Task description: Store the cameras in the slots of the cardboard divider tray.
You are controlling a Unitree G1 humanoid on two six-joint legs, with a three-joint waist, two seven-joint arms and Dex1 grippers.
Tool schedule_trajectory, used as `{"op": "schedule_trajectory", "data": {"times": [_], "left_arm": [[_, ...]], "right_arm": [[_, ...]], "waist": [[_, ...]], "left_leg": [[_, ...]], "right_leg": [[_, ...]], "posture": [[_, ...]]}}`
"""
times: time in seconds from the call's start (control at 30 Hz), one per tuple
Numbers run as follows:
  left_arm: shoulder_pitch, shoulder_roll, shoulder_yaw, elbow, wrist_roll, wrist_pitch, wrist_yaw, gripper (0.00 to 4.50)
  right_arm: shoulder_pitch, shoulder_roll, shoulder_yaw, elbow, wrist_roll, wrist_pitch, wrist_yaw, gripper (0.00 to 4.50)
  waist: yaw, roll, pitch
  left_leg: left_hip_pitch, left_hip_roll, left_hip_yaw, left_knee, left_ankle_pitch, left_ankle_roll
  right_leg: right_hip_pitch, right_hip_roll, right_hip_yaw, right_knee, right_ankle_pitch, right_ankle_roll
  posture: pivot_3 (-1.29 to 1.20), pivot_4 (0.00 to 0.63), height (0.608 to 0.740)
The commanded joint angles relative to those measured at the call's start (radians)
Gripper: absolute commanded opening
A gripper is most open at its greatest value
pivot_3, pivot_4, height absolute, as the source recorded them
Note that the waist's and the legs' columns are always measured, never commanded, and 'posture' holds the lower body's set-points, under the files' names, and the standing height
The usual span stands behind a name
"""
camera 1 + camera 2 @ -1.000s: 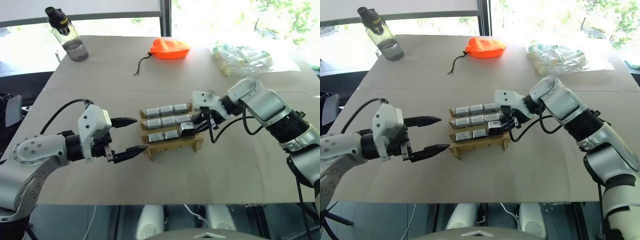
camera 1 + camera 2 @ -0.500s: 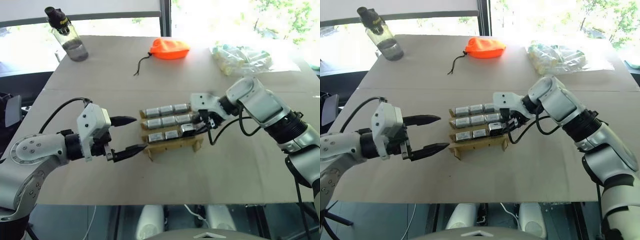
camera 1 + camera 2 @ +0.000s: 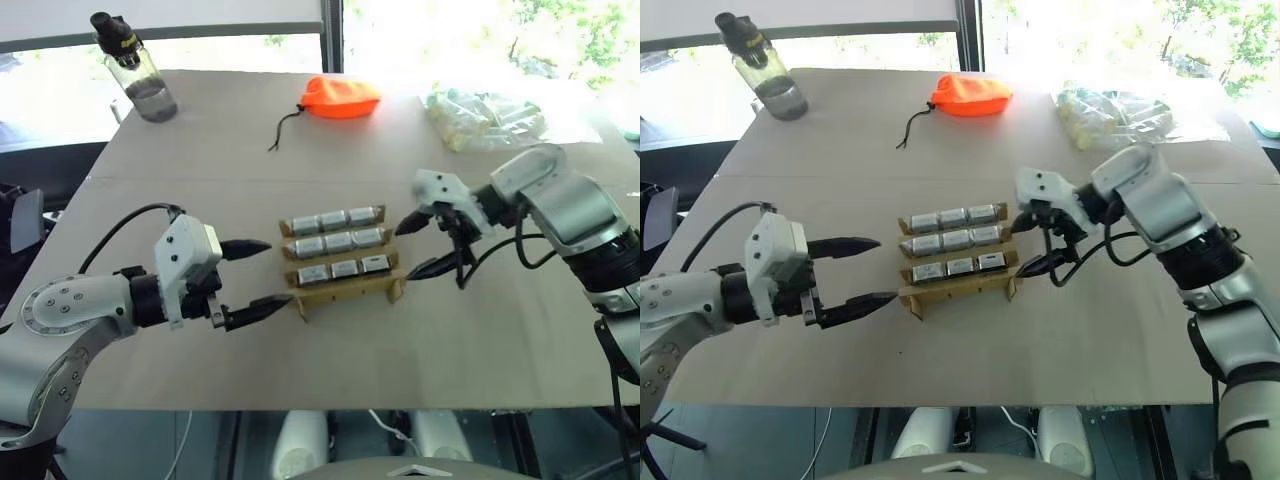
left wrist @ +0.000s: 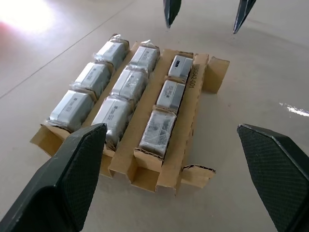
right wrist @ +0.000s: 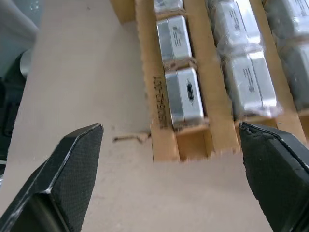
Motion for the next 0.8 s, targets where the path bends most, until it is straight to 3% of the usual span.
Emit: {"op": "schedule_trajectory", "data": {"times": [0.03, 0.3, 0.43, 0.8], "left_arm": [[0.016, -0.029, 0.007, 0.043, 0.051, -0.052, 0.025, 4.50], [0.069, -0.155, 0.041, 0.188, 0.127, -0.176, 0.074, 4.50], [0.105, -0.225, 0.030, 0.275, 0.219, -0.331, 0.093, 4.50], [0.125, -0.248, -0.003, 0.373, 0.288, -0.495, 0.047, 4.50]], "right_arm": [[0.076, 0.022, -0.152, -0.009, 0.130, -0.018, 0.012, 4.46], [0.366, 0.051, -0.369, 0.104, 0.189, -0.228, -0.054, 4.46], [0.491, 0.074, -0.484, 0.299, 0.140, -0.523, -0.081, 4.46], [0.523, 0.064, -0.497, 0.469, 0.081, -0.768, -0.062, 4.46]], "waist": [[-0.001, 0.000, 0.000], [0.000, 0.000, 0.000], [0.006, -0.001, -0.001], [0.003, -0.001, -0.001]], "left_leg": [[0.000, 0.000, 0.000, 0.000, 0.000, 0.000], [0.002, 0.000, 0.003, 0.001, 0.000, 0.000], [0.003, 0.000, 0.004, 0.000, 0.000, 0.000], [0.015, 0.002, 0.007, -0.001, 0.000, 0.000]], "right_leg": [[0.000, 0.000, 0.000, 0.001, 0.000, 0.000], [0.001, 0.000, 0.001, 0.001, 0.000, 0.000], [0.002, 0.000, 0.001, 0.001, 0.000, 0.000], [0.010, 0.002, 0.007, 0.001, 0.000, 0.000]], "posture": [[0.00, 0.150, 0.726], [0.00, 0.150, 0.726], [0.00, 0.150, 0.726], [0.00, 0.150, 0.726]]}}
